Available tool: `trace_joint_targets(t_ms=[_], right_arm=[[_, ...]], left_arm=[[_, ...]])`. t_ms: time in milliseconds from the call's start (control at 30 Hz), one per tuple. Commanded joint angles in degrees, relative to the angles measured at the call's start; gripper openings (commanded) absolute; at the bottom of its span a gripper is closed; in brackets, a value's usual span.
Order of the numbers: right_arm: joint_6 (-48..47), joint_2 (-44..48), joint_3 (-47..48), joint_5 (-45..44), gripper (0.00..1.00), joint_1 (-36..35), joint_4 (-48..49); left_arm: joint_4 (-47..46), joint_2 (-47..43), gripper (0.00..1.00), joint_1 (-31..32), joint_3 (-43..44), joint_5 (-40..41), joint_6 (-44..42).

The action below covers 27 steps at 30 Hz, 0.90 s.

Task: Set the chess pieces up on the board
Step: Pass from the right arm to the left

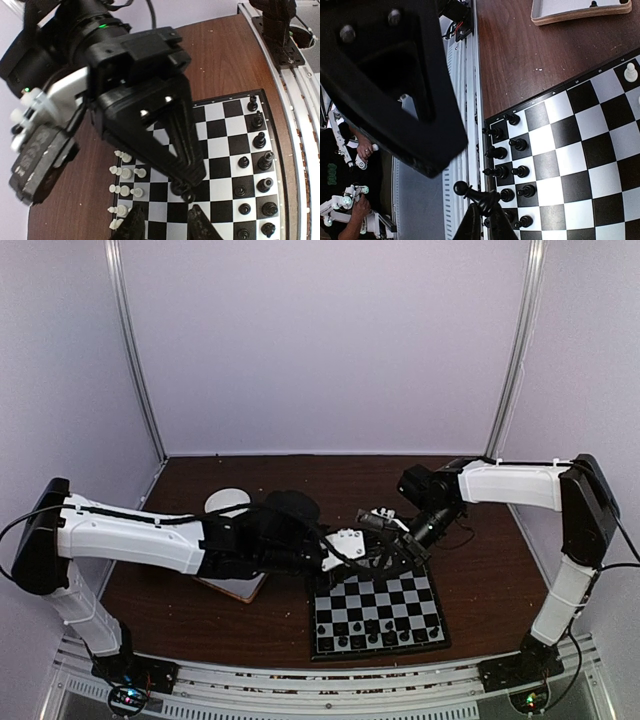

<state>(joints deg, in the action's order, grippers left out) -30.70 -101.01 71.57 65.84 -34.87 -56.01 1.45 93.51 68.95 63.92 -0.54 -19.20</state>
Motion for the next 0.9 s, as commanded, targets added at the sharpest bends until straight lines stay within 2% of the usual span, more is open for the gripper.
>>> trace_joint_targets(t_ms=[0, 367, 867], right_arm=[[-1.46, -0.73, 1.72, 3.44, 0.09, 0.49, -2.39], [-2.21, -0.99, 1.95, 3.85, 0.09, 0.86, -3.20], [-2.61, -0.73, 2.26, 3.62, 0.09, 0.95, -3.75]], left_arm=[[2.23, 2.37, 0.30, 1.53, 3.11, 1.23, -5.92], [3.15, 4.71, 0.29, 2.42, 5.38, 3.37, -7.55], [3.68, 5.79, 0.19, 2.77, 7.04, 2.94, -7.35]])
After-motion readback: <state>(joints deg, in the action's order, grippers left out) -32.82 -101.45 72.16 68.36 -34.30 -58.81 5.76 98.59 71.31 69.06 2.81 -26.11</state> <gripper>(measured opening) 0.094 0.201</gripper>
